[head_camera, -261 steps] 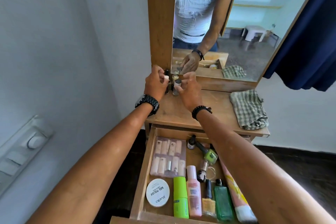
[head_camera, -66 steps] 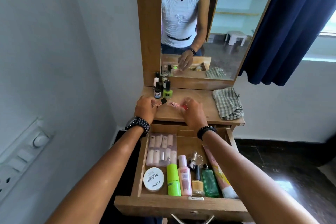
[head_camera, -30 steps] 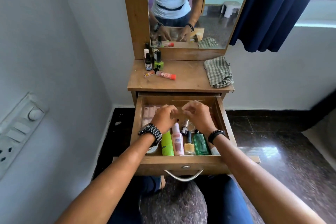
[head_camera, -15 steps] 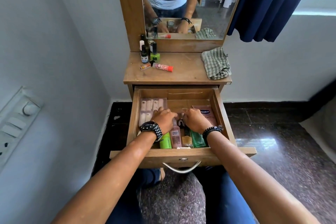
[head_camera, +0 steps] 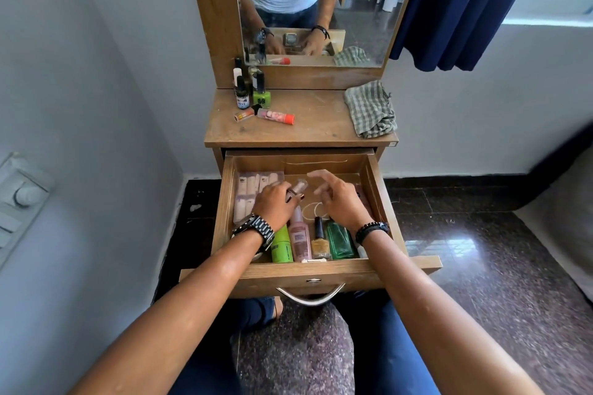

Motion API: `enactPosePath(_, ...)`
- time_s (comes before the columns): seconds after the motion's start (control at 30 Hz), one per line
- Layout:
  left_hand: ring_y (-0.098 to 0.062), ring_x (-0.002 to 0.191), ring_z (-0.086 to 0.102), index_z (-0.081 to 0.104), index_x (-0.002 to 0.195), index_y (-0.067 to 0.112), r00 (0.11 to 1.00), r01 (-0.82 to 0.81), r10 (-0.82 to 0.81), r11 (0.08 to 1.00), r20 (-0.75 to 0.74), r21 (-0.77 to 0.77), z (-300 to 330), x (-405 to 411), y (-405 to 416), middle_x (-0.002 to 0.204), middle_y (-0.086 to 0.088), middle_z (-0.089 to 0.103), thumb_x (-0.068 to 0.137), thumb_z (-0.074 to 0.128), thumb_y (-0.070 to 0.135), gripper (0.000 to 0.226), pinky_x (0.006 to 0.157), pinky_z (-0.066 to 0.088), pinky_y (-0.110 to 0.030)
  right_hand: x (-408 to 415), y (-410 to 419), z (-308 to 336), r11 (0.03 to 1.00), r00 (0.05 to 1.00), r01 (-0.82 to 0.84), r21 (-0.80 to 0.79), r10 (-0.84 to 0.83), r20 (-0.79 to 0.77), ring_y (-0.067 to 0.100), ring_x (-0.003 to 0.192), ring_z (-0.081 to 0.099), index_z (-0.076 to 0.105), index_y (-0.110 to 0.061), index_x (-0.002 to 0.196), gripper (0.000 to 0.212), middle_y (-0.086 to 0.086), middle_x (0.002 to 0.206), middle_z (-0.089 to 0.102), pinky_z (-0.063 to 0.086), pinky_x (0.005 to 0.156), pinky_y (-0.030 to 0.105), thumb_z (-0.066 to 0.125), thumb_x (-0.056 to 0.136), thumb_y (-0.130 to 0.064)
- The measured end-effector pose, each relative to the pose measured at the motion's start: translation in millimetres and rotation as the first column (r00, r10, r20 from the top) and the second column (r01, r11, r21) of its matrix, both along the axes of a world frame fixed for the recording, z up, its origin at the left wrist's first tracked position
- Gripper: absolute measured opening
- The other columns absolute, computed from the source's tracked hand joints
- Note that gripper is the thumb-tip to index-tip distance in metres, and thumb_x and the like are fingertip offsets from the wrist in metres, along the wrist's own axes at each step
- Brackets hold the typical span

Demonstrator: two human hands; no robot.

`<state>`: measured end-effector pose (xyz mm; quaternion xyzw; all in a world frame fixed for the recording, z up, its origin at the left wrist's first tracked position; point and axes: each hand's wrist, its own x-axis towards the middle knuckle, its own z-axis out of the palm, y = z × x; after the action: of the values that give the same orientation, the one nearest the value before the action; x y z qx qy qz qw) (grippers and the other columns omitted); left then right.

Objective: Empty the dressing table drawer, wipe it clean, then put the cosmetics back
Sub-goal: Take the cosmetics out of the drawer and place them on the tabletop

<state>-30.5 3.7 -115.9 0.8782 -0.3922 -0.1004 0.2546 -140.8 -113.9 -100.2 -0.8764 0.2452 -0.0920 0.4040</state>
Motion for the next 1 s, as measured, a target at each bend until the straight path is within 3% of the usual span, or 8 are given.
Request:
enactPosePath(0.13,-0.028,0.099,0.06,0.057,0.114,0.011,0.997,-0.029,0.029,1.0,0.066,0.001,-1.9,5.0,2.8,0.108,-0.011,0.066,0.09,0.053,0.036,0.035,0.081,0.048,-0.036,-3.3,-6.0,-7.2,0.967,0.958,-0.055,-0.249,-0.019,-0.285,0.02,0.086,0.063,0.064,-0.02,0.088,0.005,0.005,0.096,0.068,0.054,0.078,0.033,0.061,0.085,-0.019)
enactPosePath(0.27,-0.031,0.099,0.061,0.05,0.119,0.01,0.991,-0.045,0.043,0.999,0.124,0.006,0.5,2.9,1.5,0.107,-0.014,0.066,0.093,0.047,0.037,0.037,0.079,0.046,-0.038,-0.8,-4.1,-8.9,0.943,0.908,-0.169,-0.286,0.036,-0.418,0.022,0.093,0.061,0.068,-0.016,0.093,0.03,0.005,0.096,0.069,0.049,0.085,0.037,0.065,0.083,-0.044)
enactPosePath(0.37,-0.032,0.095,0.062,0.047,0.118,0.009,0.99,-0.049,0.046,0.999,0.136,0.02,0.7,2.4,1.9,0.104,-0.015,0.066,0.095,0.043,0.037,0.036,0.077,0.045,-0.038,1.7,2.5,-10.8,0.919,0.88,-0.256,-0.3,0.093,-0.465,0.023,0.103,0.056,0.066,-0.018,0.099,0.03,0.004,0.102,0.068,0.037,0.094,0.041,0.062,0.084,-0.044)
enactPosePath(0.43,-0.032,0.095,0.062,0.045,0.118,0.009,0.991,-0.048,0.044,0.998,0.124,0.034,1.0,2.4,3.3,0.104,-0.015,0.066,0.096,0.042,0.037,0.036,0.078,0.045,-0.039,3.2,4.5,-13.4,0.932,0.882,-0.245,-0.266,0.101,-0.46,0.024,0.101,0.058,0.066,-0.019,0.1,0.028,0.004,0.102,0.068,0.038,0.094,0.041,0.063,0.084,-0.042)
enactPosePath(0.6,-0.028,0.109,0.051,0.052,0.119,0.01,0.995,-0.067,0.068,0.997,0.069,-0.03,2.3,5.9,6.7,0.117,-0.011,0.054,0.093,0.048,0.036,0.037,0.087,0.042,-0.039,-1.0,1.8,-2.2,1.0,0.978,-0.007,-0.001,0.007,-0.21,0.015,0.08,0.06,0.068,-0.015,0.099,0.022,-0.002,0.085,0.066,0.047,0.066,0.02,0.071,0.08,-0.026)
enactPosePath(0.73,-0.025,0.106,0.049,0.056,0.12,0.012,0.997,-0.066,0.068,0.997,0.046,-0.045,7.5,7.0,12.7,0.114,-0.009,0.05,0.09,0.053,0.038,0.04,0.085,0.04,-0.034,-5.6,5.5,6.5,0.989,0.997,0.068,0.135,-0.064,-0.037,0.019,0.078,0.067,0.073,-0.018,0.082,0.003,0.001,0.078,0.07,0.056,0.073,0.032,0.072,0.08,-0.02)
enactPosePath(0.87,-0.023,0.096,0.055,0.06,0.114,0.015,0.998,-0.065,0.063,0.984,-0.016,-0.165,19.7,5.4,15.6,0.106,-0.005,0.053,0.086,0.06,0.035,0.034,0.077,0.044,-0.032,-6.3,7.8,16.1,0.981,0.989,0.108,0.161,-0.123,0.086,0.007,0.061,0.056,0.072,-0.014,0.083,0.009,0.0,0.071,0.065,0.048,0.058,0.02,0.075,0.078,-0.021)
enactPosePath(1.0,-0.02,0.086,0.057,0.063,0.106,0.014,0.991,-0.124,0.105,0.945,-0.082,-0.302,35.2,11.0,17.3,0.099,-0.003,0.056,0.083,0.066,0.031,0.029,0.071,0.048,-0.03,6.3,10.1,42.7,0.983,0.958,0.128,0.133,-0.157,0.238,0.004,0.061,0.056,0.07,-0.016,0.082,0.007,-0.004,0.073,0.067,0.048,0.059,0.016,0.075,0.078,-0.02)
